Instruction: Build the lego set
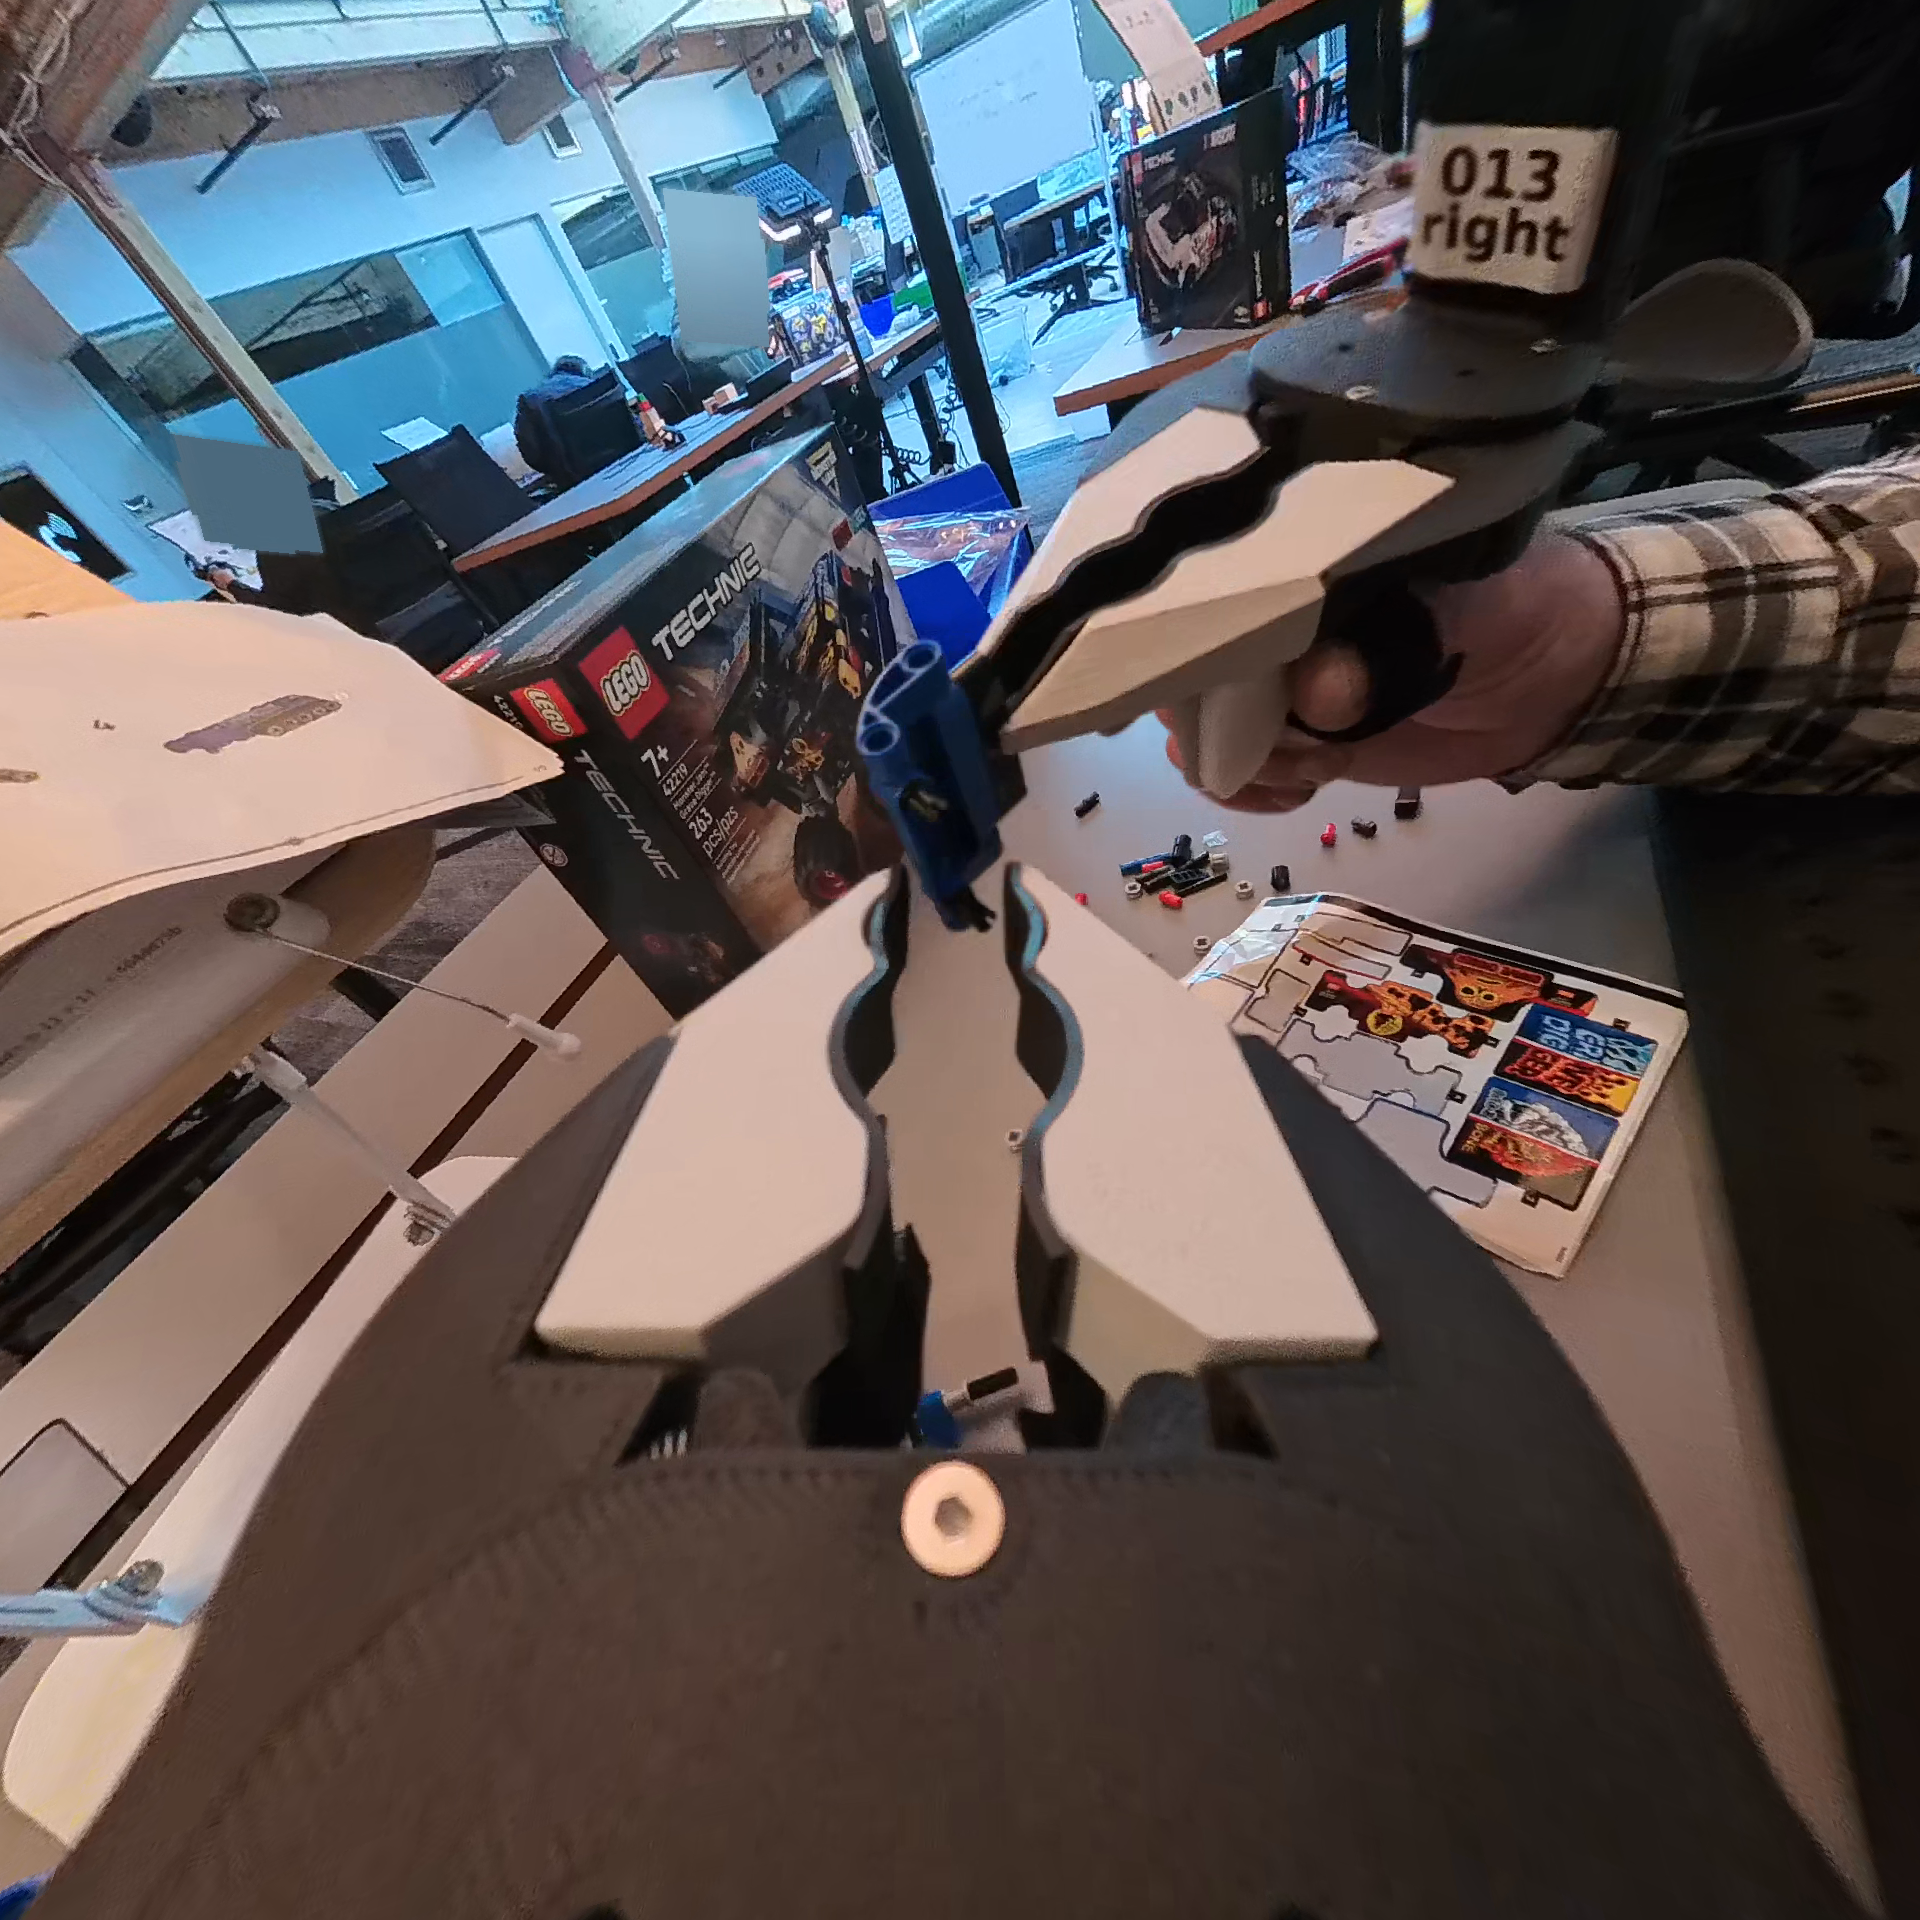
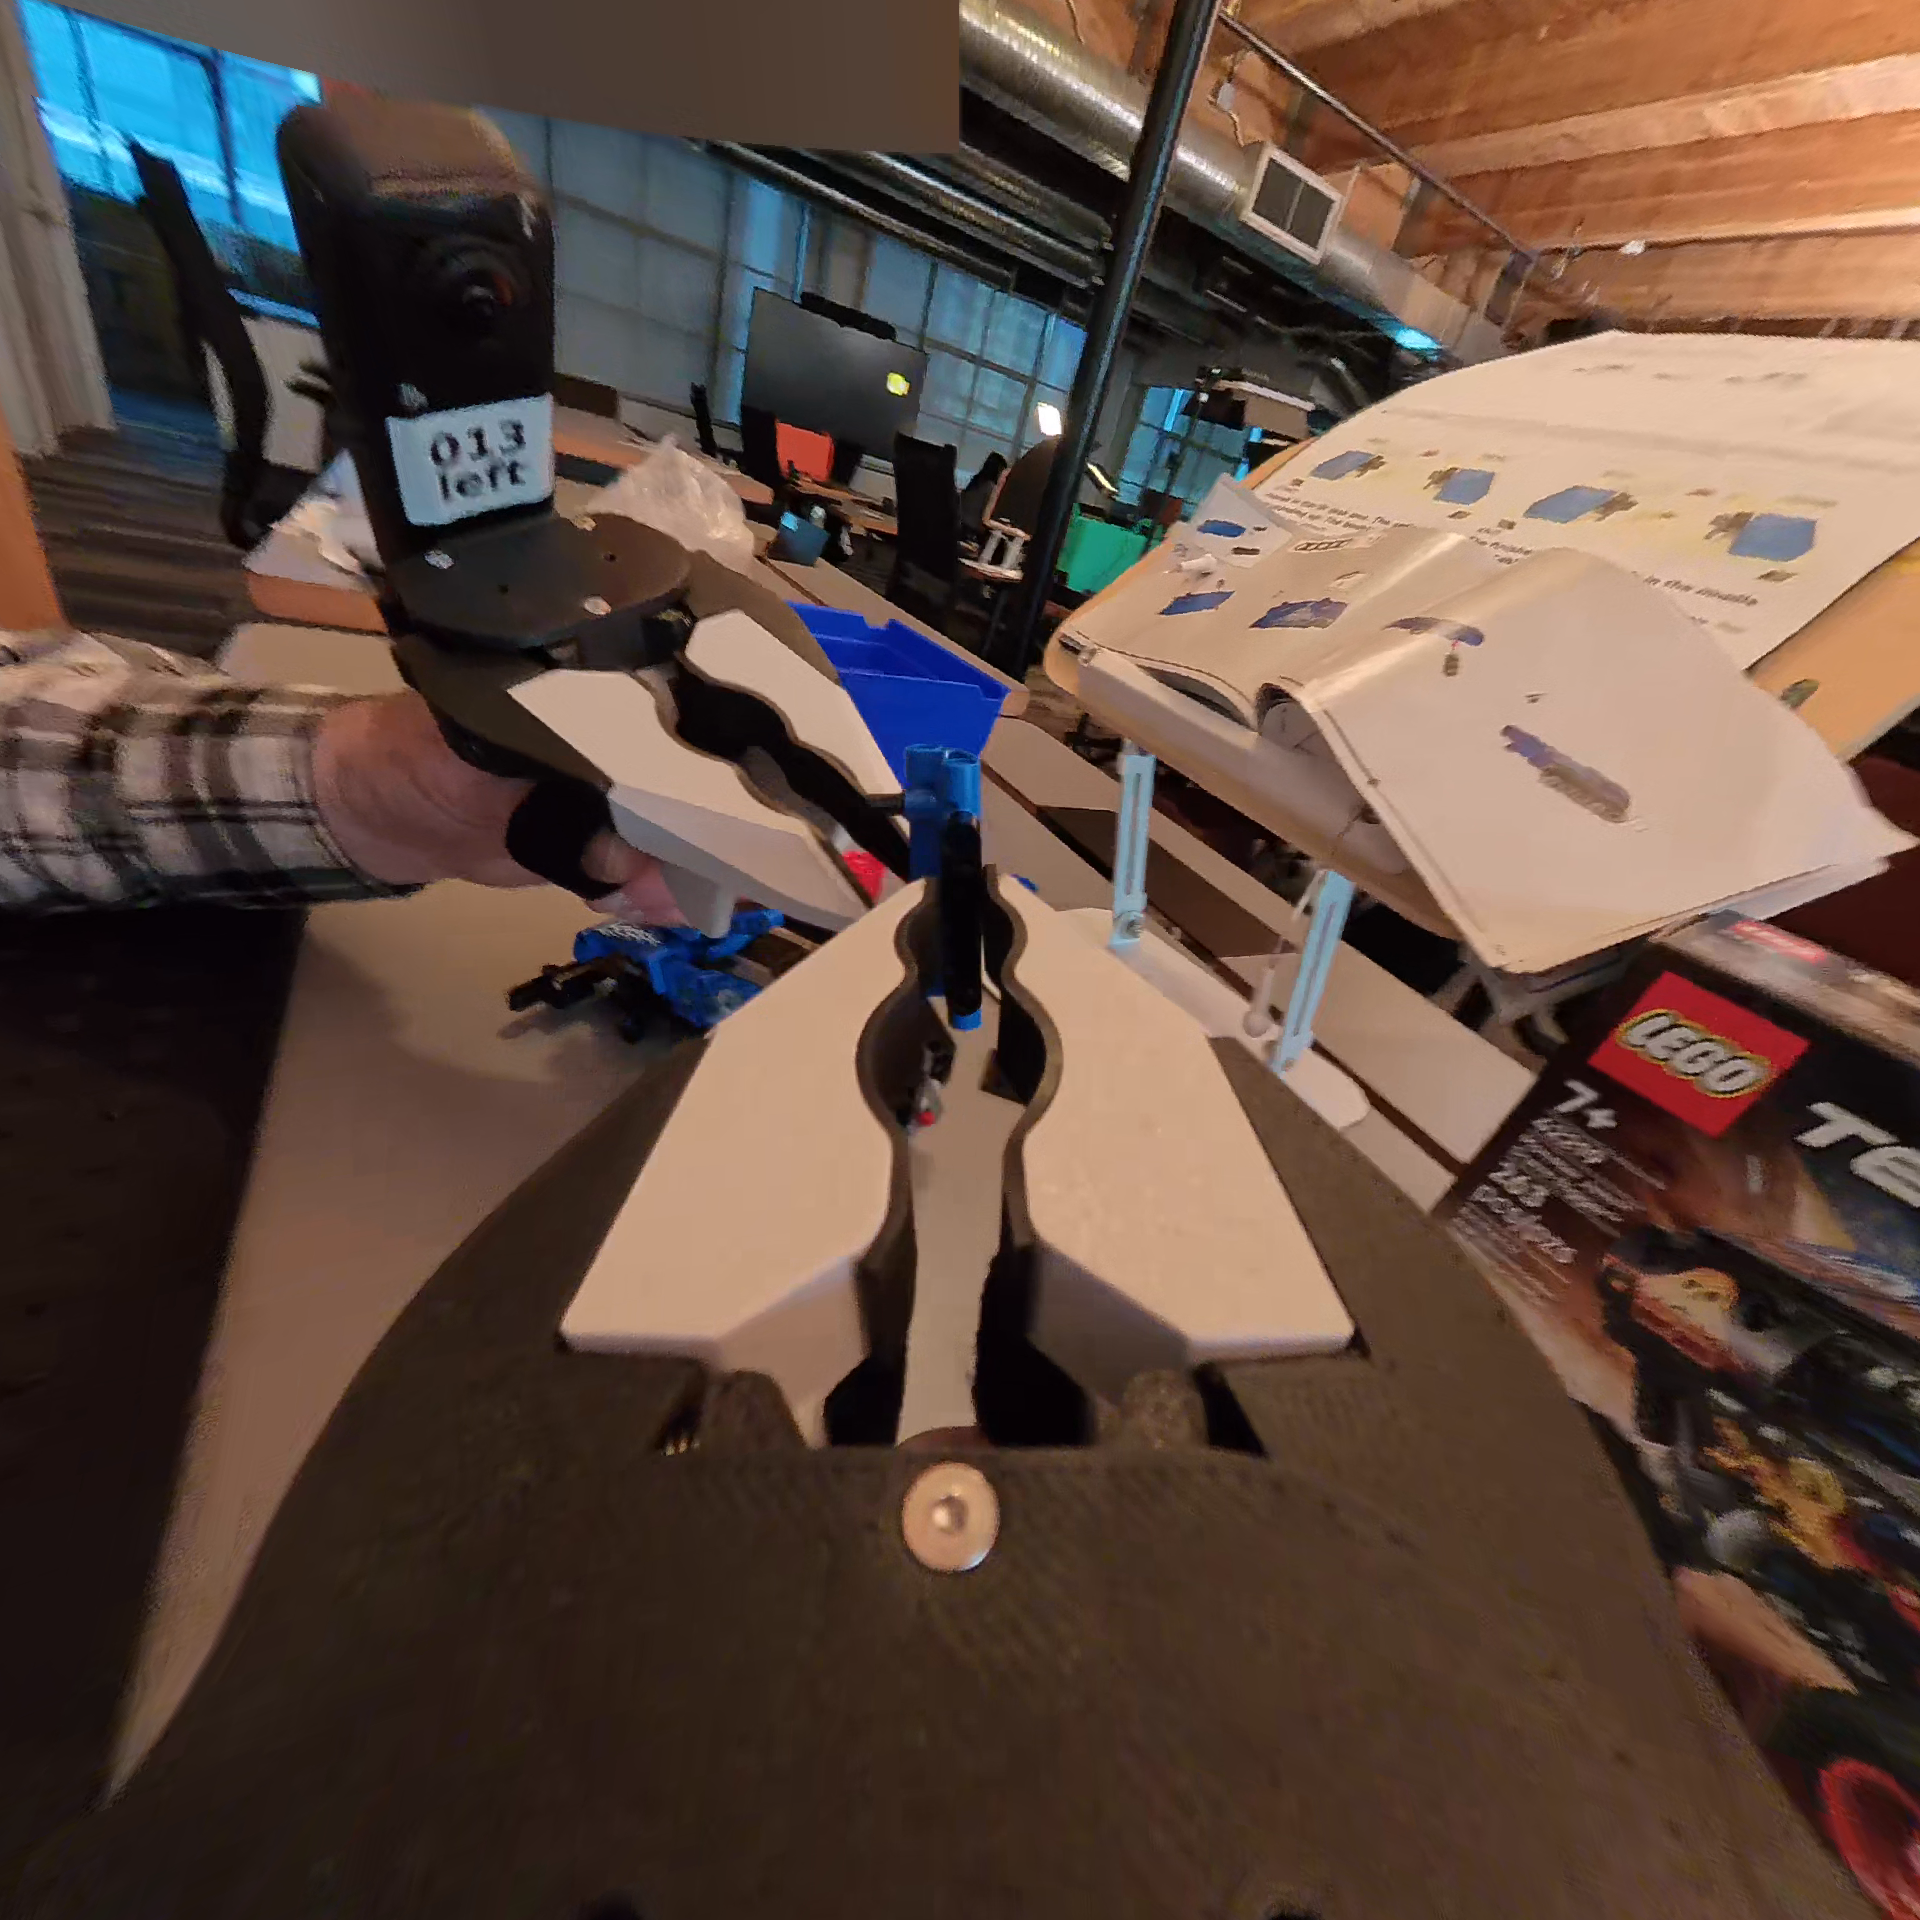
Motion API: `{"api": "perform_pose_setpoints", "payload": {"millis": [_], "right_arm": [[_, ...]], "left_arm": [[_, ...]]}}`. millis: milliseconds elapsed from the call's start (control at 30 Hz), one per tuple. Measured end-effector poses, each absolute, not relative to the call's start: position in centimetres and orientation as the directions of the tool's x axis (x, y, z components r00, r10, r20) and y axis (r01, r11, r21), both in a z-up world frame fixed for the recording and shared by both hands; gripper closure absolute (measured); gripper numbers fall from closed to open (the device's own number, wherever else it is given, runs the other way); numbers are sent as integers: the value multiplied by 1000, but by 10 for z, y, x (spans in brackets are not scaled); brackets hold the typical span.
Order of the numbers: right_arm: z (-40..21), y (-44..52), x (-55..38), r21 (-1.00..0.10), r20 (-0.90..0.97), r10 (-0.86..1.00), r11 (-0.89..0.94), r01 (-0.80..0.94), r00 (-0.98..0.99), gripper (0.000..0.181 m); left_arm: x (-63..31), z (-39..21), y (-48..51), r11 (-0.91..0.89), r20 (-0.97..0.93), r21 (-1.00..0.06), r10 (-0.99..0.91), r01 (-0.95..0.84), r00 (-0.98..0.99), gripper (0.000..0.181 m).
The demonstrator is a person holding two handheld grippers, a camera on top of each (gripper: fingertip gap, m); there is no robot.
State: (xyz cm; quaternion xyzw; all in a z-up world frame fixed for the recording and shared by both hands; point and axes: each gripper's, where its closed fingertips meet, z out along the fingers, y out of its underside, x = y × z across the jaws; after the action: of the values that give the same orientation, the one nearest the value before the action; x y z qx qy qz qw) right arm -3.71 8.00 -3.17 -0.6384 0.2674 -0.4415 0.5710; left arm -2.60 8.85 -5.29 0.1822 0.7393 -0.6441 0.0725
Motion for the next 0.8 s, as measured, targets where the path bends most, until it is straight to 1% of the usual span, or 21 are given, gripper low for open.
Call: {"api": "perform_pose_setpoints", "payload": {"millis": [67, 200, 267, 400, 500, 600, 700, 800], "right_arm": [[-33, 75, -35, -932, 363, -844, -319, 174, 395, 176], [-34, 73, -36, -798, 602, -761, -573, 187, 241, 176], [-37, 78, -35, -737, 676, -707, -650, 183, 210, 176], [-46, 87, -33, -643, 765, -616, -747, 170, 188, 176], [-47, 92, -35, -632, 774, -601, -755, 175, 200, 176], [-48, 94, -36, -641, 765, -604, -746, 181, 223, 176], [-50, 98, -39, -674, 735, -618, -713, 195, 280, 176], [-56, 103, -41, -677, 727, -604, -708, 200, 326, 176]], "left_arm": [[-26, -51, 89, 101, -337, -928, 177, 358, -925, 158], [-22, -48, 89, 95, -347, -927, 154, 363, -925, 155], [-22, -48, 89, 97, -366, -919, 146, 382, -919, 156], [-23, -53, 88, 119, -441, -882, 136, 457, -887, 162], [-20, -61, 87, 152, -524, -828, 128, 539, -842, 168], [-22, -57, 89, 134, -545, -818, 129, 559, -829, 170], [-26, -60, 89, 141, -585, -786, 143, 601, -798, 169], [-32, -68, 88, 159, -622, -747, 177, 646, -763, 170]]}}
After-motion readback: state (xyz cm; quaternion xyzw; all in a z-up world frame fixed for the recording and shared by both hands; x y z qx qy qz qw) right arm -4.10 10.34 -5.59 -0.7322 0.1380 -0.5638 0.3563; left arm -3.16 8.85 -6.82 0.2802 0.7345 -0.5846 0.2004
